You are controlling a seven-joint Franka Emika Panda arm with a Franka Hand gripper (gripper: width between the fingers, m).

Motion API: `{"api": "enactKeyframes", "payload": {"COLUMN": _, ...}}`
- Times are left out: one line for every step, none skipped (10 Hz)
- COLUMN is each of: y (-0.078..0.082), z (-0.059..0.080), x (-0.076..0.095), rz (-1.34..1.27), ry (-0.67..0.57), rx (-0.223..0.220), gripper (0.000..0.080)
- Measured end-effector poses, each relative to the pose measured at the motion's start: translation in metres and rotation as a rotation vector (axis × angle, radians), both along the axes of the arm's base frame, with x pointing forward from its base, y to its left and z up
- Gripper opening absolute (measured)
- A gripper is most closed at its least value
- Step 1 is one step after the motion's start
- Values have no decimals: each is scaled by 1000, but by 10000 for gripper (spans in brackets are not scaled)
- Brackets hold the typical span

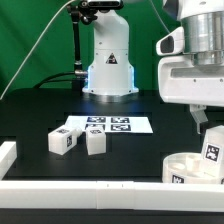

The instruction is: Assemble stool

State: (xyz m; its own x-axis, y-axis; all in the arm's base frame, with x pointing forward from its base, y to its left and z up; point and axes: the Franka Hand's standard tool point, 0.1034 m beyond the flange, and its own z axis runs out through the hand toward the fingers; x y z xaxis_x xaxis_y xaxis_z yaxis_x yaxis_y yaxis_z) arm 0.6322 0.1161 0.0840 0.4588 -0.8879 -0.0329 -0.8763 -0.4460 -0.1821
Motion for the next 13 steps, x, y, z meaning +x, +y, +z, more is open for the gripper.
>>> {"api": "enactKeyframes", "payload": {"y": -2, "z": 0, "x": 1, "rz": -146, "ry": 3, "rx": 43, "gripper": 337}}
{"api": "enactKeyframes", "payload": {"y": -5, "z": 0, "x": 1, "rz": -269, "ry": 0, "rx": 82, "gripper": 337}}
{"api": "enactKeyframes", "payload": {"y": -5, "z": 0, "x": 1, "rz": -373, "ry": 5, "rx": 114, "gripper": 337}}
{"api": "enactKeyframes", "payload": {"y": -5, "z": 0, "x": 1, "rz": -492, "ry": 7, "rx": 152, "gripper": 337}}
{"api": "enactKeyframes", "payload": {"y": 0, "z": 0, "x": -1, "rz": -583, "ry": 24, "rx": 172, "gripper": 337}}
{"api": "enactKeyframes", "payload": {"y": 4, "z": 0, "x": -1, "rz": -685, "ry": 32, "rx": 203, "gripper": 337}}
{"api": "enactKeyframes", "payload": {"y": 7, "z": 0, "x": -1, "rz": -732, "ry": 38, "rx": 219, "gripper": 337}}
{"api": "enactKeyframes", "payload": {"y": 9, "z": 0, "x": -2, "rz": -810, "ry": 52, "rx": 235, "gripper": 337}}
{"api": "enactKeyframes", "payload": {"y": 9, "z": 0, "x": -2, "rz": -853, "ry": 60, "rx": 244, "gripper": 337}}
{"api": "enactKeyframes", "payload": {"y": 9, "z": -1, "x": -2, "rz": -892, "ry": 67, "rx": 255, "gripper": 337}}
{"api": "enactKeyframes", "payload": {"y": 9, "z": 0, "x": -2, "rz": -940, "ry": 74, "rx": 264, "gripper": 337}}
{"api": "enactKeyframes", "payload": {"y": 9, "z": 0, "x": -1, "rz": -1004, "ry": 84, "rx": 279, "gripper": 337}}
{"api": "enactKeyframes", "payload": {"y": 9, "z": 0, "x": -1, "rz": -1044, "ry": 91, "rx": 288, "gripper": 337}}
